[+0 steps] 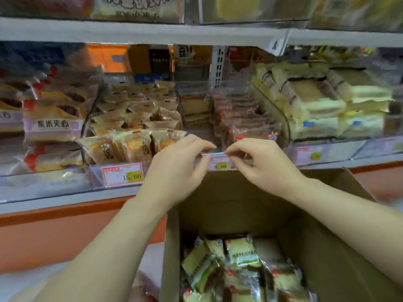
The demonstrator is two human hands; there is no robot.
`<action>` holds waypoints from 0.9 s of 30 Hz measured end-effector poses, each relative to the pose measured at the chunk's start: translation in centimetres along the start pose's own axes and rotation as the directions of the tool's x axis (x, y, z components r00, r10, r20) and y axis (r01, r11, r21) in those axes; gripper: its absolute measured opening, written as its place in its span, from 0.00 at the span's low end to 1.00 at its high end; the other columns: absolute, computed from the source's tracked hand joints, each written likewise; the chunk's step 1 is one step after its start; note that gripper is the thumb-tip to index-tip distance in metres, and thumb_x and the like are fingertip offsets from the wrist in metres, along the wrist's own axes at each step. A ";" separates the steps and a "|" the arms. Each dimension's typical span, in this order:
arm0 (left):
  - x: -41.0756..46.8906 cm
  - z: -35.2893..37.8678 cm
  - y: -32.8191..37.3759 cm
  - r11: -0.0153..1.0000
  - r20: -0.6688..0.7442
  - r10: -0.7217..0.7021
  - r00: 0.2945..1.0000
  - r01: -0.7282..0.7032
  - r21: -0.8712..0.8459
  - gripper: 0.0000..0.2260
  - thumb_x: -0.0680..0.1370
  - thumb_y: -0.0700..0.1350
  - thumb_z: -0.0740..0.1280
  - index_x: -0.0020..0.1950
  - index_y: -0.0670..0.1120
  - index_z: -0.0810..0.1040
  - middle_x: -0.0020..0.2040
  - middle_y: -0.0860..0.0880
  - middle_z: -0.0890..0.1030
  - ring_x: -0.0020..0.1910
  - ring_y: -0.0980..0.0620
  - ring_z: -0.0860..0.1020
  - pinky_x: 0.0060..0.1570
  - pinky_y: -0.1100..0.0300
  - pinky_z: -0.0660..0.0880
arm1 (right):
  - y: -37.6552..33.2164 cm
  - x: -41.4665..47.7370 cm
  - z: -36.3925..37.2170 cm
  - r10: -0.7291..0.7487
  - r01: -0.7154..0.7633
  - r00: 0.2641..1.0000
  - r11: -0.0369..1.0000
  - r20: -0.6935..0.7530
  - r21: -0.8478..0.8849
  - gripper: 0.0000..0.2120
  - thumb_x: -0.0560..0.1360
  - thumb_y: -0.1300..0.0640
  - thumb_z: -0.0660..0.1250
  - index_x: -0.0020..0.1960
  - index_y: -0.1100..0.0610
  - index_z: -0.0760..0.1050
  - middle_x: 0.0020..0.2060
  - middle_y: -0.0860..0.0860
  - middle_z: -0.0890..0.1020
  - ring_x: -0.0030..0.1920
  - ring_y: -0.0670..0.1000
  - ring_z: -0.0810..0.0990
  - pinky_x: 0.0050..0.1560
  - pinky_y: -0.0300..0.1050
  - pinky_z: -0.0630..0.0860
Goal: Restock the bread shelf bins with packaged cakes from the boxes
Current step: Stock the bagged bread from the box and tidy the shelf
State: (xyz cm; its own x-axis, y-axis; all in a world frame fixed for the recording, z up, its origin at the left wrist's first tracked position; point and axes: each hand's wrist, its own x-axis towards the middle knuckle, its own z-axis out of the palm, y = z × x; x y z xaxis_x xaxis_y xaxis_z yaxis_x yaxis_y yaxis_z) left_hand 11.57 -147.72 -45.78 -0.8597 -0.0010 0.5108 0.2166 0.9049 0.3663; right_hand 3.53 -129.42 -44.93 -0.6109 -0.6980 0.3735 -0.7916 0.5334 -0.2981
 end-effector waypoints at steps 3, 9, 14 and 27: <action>-1.7 1.0 0.5 0.999 0.178 0.029 0.984 -0.021 -0.044 0.10 0.79 0.47 0.63 0.58 0.51 0.78 0.52 0.54 0.78 0.51 0.54 0.77 0.50 0.52 0.77 | 1.0 -4.4 1.8 0.061 -0.063 0.989 0.998 0.136 0.007 0.10 0.75 0.59 0.67 0.56 0.52 0.80 0.49 0.44 0.82 0.49 0.41 0.78 0.53 0.36 0.74; -1.7 2.3 -1.2 0.998 0.257 -0.060 0.965 0.054 0.028 0.11 0.79 0.47 0.63 0.60 0.52 0.78 0.56 0.54 0.79 0.55 0.54 0.76 0.55 0.52 0.76 | 4.7 -8.3 9.7 0.228 -0.238 0.792 0.970 0.567 -0.058 0.13 0.76 0.54 0.65 0.59 0.53 0.77 0.53 0.50 0.82 0.53 0.50 0.80 0.51 0.41 0.76; -1.2 3.5 -2.5 0.994 0.189 -0.104 0.977 0.095 0.053 0.10 0.79 0.46 0.62 0.58 0.52 0.79 0.54 0.54 0.80 0.54 0.54 0.77 0.53 0.52 0.76 | 5.8 -10.6 17.5 0.251 -0.319 0.521 0.944 0.815 -0.087 0.21 0.76 0.51 0.66 0.67 0.55 0.70 0.59 0.53 0.80 0.58 0.54 0.78 0.53 0.42 0.72; -1.3 4.4 -3.3 0.997 0.143 -0.074 0.987 0.071 0.030 0.11 0.79 0.46 0.62 0.57 0.52 0.79 0.51 0.59 0.77 0.52 0.60 0.76 0.50 0.58 0.76 | 5.2 -12.8 25.7 0.478 -0.733 0.376 0.677 0.793 -0.060 0.36 0.73 0.57 0.71 0.75 0.59 0.56 0.64 0.57 0.75 0.64 0.56 0.74 0.61 0.44 0.71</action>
State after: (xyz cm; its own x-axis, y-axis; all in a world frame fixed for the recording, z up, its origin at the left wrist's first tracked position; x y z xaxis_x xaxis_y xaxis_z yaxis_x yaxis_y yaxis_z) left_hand 9.96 -148.80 -51.11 -0.9307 -0.0071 0.3656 0.1413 0.9151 0.3777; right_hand 7.46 -129.97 -73.87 -0.6017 -0.3867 -0.6989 -0.0884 0.9018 -0.4229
